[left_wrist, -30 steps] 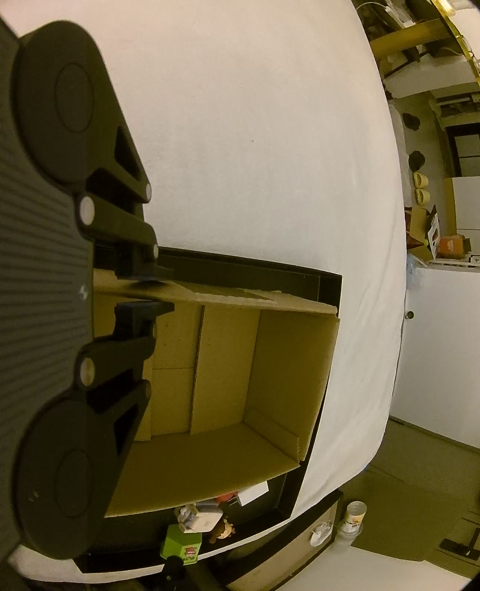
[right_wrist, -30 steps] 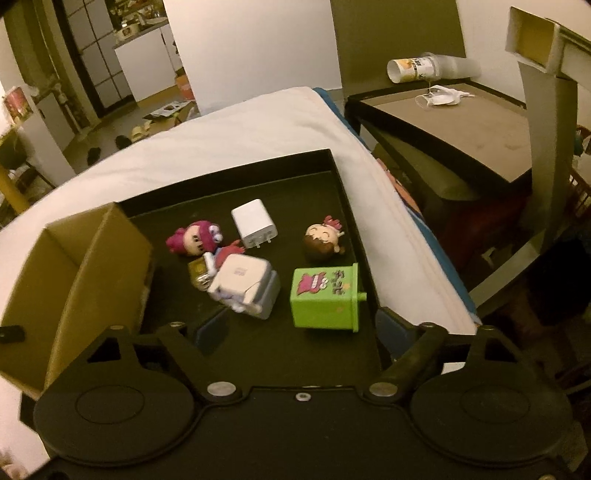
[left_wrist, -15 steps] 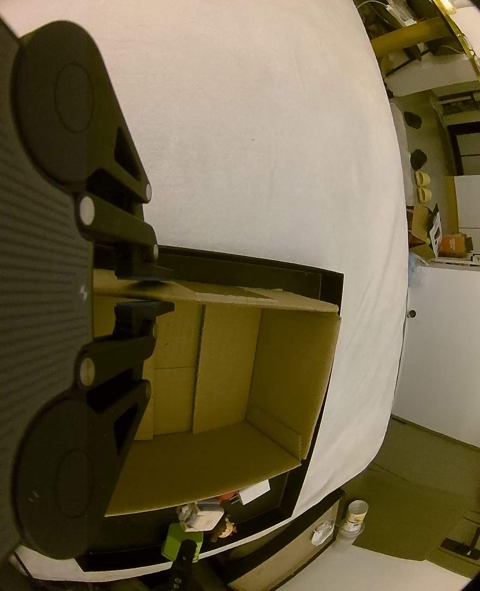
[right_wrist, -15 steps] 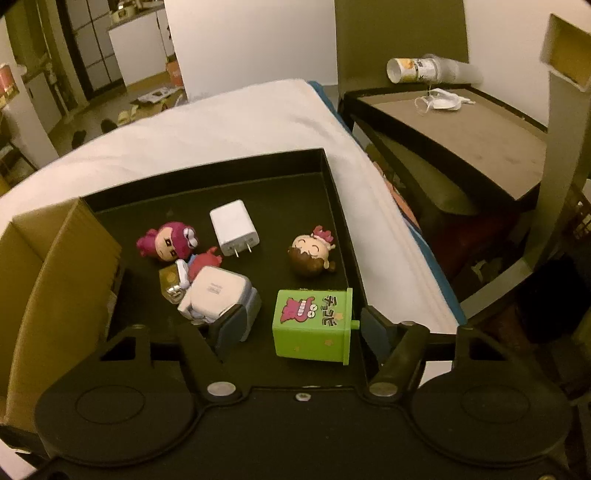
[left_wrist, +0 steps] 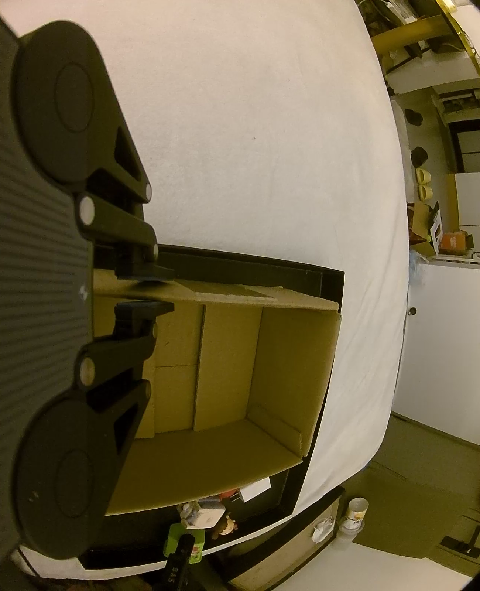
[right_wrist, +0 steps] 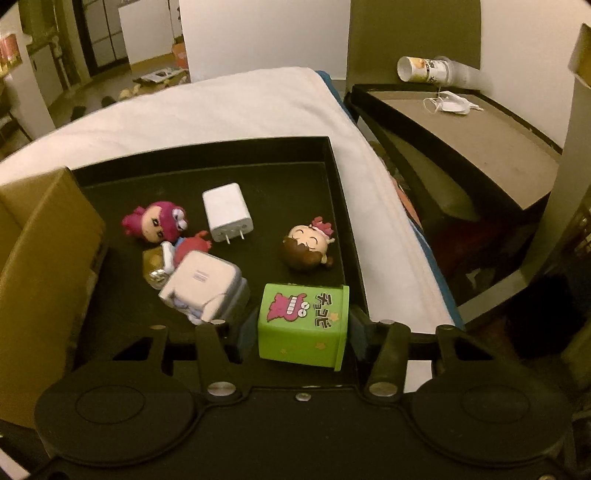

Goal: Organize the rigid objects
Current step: 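Grasp the green cube toy box with the right gripper while the left holds the box wall, then carry the green cube into the cardboard box and open the right gripper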

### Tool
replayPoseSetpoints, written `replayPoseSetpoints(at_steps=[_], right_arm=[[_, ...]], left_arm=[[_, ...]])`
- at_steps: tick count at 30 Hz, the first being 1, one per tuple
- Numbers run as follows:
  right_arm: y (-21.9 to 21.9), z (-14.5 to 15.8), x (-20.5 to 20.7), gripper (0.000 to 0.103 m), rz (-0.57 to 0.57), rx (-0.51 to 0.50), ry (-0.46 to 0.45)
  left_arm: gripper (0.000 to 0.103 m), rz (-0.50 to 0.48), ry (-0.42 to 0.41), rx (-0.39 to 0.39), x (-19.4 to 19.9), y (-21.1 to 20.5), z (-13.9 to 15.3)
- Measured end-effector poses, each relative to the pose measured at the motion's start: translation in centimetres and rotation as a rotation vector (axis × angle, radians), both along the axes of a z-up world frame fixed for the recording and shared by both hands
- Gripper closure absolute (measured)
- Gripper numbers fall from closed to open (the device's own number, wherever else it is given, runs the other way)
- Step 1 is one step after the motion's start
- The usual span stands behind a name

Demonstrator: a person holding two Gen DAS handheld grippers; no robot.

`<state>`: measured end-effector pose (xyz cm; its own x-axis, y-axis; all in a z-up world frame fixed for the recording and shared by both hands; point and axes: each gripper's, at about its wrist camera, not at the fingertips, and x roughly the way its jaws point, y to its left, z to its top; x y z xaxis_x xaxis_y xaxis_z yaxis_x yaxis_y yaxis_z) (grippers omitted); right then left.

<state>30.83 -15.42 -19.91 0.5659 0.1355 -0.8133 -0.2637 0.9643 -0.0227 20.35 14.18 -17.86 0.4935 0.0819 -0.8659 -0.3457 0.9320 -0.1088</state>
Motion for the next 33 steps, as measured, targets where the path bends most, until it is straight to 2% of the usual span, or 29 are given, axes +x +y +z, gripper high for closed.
replayPoseSetpoints(at_steps=[17,22,33], right_arm=[[3.3,4.7,-2.2,0.053,0.121,0.017,-0.085],[4.9,6.1,-2.5,0.053,0.153,0.037,-0.109],[9.0,9.2,-2.9,0.053,0.227,0.108,-0.134]], left_arm=[[0.093,-0.012,-0.014,-0.022,-1.2,-0.1,0.3],[0.093,-0.019,-0.014,-0.05,-1.4,0.2,0.2],[0.093,-0.015,-0.008,-0.043,-1.2,0.1,0.3]])
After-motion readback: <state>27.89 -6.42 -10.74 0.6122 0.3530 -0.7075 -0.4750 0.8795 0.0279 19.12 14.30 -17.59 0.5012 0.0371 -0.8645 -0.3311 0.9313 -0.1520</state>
